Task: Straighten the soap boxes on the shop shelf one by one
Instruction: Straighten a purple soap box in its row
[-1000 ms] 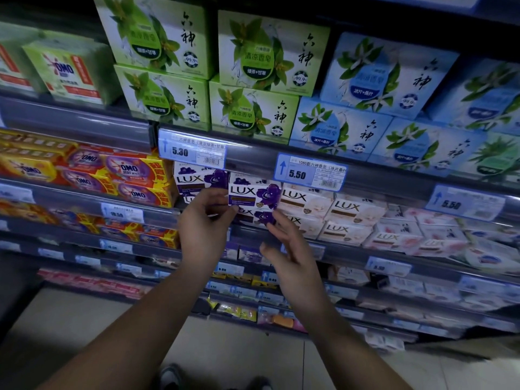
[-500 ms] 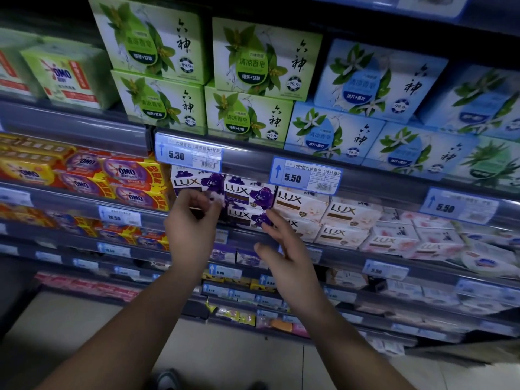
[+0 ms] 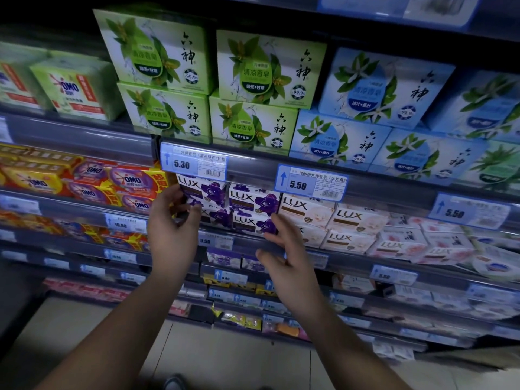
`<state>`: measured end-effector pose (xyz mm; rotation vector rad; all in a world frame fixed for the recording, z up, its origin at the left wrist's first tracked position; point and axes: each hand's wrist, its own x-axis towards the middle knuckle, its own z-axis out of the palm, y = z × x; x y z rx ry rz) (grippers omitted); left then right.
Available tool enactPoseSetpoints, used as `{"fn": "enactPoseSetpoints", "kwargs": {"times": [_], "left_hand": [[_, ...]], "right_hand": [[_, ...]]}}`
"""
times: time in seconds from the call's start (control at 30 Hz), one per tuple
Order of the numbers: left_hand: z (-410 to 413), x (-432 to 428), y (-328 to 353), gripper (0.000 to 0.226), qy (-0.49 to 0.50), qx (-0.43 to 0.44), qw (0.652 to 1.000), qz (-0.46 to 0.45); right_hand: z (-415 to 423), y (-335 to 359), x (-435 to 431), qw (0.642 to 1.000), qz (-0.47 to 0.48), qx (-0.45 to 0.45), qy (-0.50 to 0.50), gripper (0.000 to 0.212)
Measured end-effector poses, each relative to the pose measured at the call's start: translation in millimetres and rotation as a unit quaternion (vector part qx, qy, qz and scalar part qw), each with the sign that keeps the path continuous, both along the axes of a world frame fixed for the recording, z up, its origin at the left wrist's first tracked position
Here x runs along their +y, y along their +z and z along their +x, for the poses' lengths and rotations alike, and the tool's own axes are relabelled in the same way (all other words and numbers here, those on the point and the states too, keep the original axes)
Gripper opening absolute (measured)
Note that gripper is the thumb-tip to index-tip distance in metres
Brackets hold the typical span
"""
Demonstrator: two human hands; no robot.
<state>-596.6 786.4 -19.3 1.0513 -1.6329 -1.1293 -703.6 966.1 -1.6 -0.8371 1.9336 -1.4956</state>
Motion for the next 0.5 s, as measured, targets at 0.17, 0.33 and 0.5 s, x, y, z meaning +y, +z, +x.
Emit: {"fn": "enactPoseSetpoints", "kwargs": {"times": [0.17,0.33,0.5], "left_hand": [[3,7,-3,0.039,-0.008,-0.008,1.000,-0.022],[0,22,-3,0.033,-0.043,-0.037,0.995,-0.086],[-17,62,1,0.029,-0.110,-0.046,0.984,-0.130]], "right_hand": [[-3,1,-2,1.000,0.019,0.010,0.017,0.066],[-7,1,9,1.000,0.014,-0.002,0.003,0.061],[-17,-3,36,0.987,-0.038,0.056,-0.147,0.040]]}}
